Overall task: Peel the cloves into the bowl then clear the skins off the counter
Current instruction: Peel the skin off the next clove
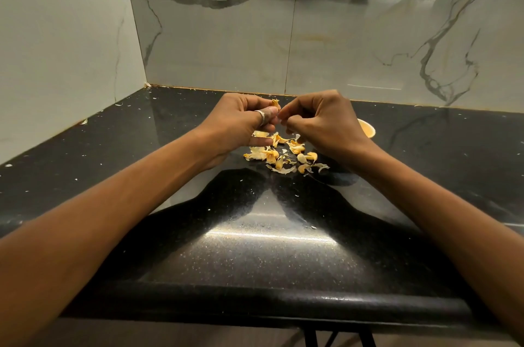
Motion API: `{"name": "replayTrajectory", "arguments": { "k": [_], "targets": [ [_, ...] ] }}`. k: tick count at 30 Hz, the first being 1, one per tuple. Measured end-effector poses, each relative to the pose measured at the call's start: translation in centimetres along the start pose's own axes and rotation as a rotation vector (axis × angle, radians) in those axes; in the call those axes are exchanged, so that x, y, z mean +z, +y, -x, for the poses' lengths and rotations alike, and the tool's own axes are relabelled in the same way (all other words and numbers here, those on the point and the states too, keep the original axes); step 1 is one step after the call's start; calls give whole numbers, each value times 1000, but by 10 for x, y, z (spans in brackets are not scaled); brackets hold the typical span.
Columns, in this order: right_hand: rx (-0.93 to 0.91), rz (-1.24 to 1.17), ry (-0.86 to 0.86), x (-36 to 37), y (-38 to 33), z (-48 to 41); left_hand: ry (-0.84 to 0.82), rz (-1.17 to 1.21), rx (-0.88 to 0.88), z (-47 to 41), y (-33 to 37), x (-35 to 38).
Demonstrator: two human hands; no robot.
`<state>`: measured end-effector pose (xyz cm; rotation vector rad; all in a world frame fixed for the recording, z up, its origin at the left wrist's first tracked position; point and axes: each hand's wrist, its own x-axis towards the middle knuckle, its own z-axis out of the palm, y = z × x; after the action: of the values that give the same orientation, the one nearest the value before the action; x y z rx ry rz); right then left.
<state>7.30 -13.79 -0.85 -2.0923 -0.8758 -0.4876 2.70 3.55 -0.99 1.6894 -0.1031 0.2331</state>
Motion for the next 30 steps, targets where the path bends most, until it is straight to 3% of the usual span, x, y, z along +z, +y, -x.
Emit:
{"name": "replayTrajectory", "arguments": {
  "k": [8, 30],
  "targets": [
    [-35, 39, 144, -3, 0, -3, 4, -68, 36, 0, -1, 1],
    [35, -86, 10, 0, -4, -1, 10, -167, 97, -2, -5, -2]
  ]
}}
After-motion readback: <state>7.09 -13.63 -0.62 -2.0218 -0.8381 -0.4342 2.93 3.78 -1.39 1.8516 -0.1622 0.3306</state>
